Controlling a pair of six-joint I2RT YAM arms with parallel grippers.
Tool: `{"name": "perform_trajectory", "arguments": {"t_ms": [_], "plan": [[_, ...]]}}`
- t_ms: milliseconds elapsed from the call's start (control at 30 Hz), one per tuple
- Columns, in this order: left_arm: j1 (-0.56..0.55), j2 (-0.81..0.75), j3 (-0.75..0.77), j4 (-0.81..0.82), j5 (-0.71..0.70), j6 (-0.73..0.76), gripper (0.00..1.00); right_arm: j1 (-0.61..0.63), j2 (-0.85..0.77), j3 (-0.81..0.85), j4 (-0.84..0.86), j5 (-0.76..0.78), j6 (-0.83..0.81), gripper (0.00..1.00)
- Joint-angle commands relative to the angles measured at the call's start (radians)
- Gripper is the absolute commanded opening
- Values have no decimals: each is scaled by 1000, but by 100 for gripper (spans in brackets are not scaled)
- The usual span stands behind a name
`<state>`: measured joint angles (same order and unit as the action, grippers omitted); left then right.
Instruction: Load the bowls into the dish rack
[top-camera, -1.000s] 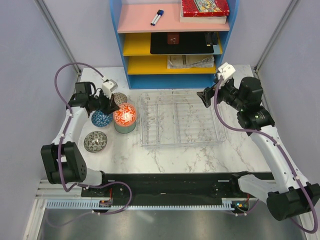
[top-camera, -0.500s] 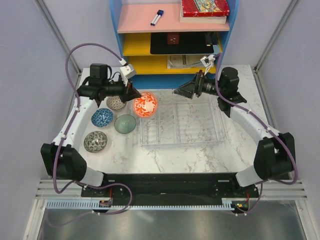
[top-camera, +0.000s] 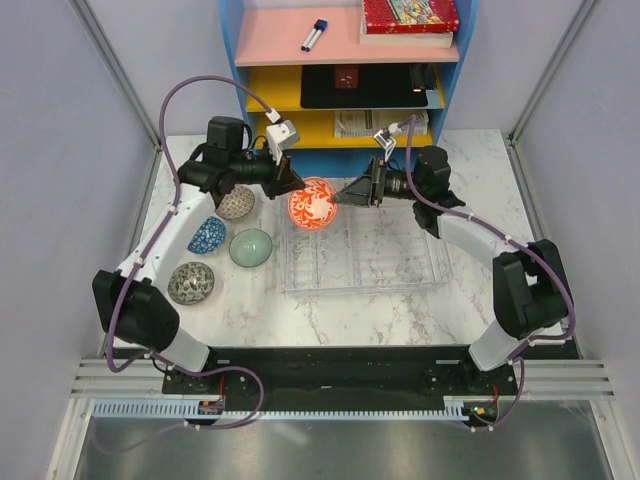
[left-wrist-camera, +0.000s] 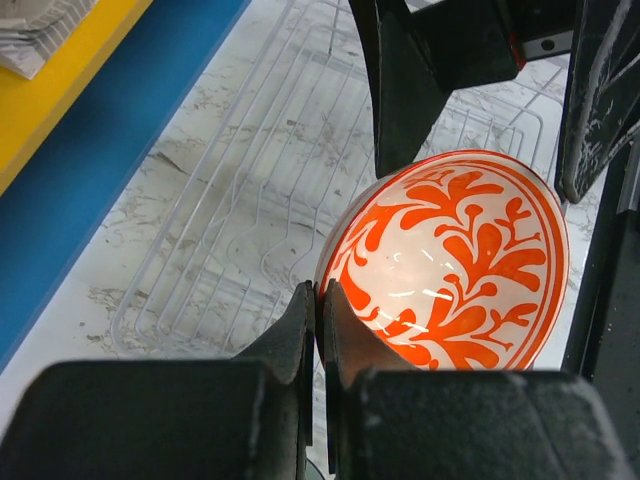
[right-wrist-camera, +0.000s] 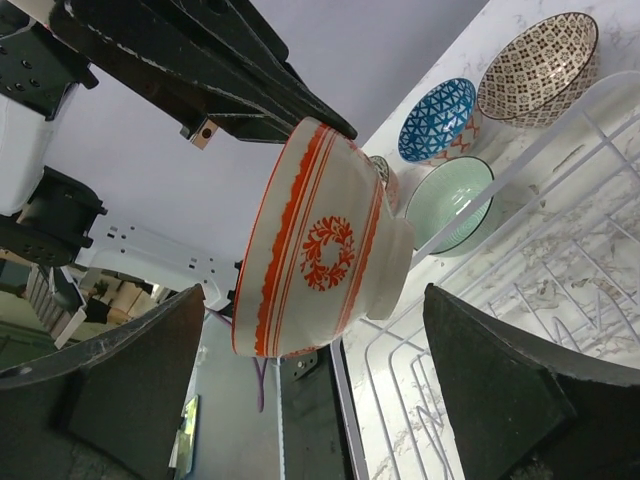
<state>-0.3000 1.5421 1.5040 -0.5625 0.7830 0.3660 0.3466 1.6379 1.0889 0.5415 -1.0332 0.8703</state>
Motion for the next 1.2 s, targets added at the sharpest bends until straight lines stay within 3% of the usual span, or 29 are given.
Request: {"name": "perform_trajectory", "arguments": {"t_ms": [0,367,867,967,1000,1067,1133,1167], "plan": [[-30,-37,50,78,-16,-52,2,18,22,5,61,-37,6,98],[-57,-56,39,98,-44,-41,2,43,63,19,58,-68,13,94],[-65,-60,-2,108,-60,-22,2,40,100,-18,316,-149,194,77],[-65,-59,-11,110,-65,-18,2,42,102,-27,337,-149,206,59],[-65,-60,-13,113,-64,-18,2,40,103,-29,351,-148,219,46],[-65,-60,-21,115,-64,-18,2,40,111,-40,409,-146,246,33],[-65,-59,-24,119,-62,-18,2,40,115,-40,437,-145,274,6],[-67,-56,-24,121,-64,-18,2,40,117,-38,437,-143,274,0]]}}
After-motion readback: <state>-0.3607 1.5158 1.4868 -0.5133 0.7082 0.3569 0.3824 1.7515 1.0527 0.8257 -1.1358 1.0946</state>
